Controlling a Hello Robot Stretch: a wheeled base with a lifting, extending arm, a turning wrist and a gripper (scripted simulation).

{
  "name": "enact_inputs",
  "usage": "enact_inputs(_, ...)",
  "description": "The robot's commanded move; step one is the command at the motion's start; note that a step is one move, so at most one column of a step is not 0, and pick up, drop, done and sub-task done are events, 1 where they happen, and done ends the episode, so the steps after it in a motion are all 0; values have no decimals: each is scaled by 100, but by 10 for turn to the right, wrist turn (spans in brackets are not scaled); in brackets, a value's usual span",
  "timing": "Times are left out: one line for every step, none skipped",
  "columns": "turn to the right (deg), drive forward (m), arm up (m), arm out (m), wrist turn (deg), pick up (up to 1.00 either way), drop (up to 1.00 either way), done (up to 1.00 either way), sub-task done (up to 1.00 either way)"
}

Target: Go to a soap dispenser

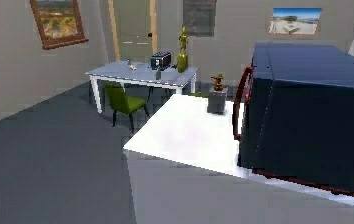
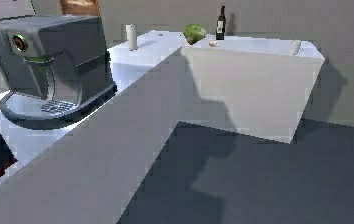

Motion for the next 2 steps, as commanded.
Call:
enact_inputs(90, 0, 0, 0, 0, 0, 0, 0, 0)
enact_inputs(0, 0, 0, 0, 0, 0, 0, 100, 0)
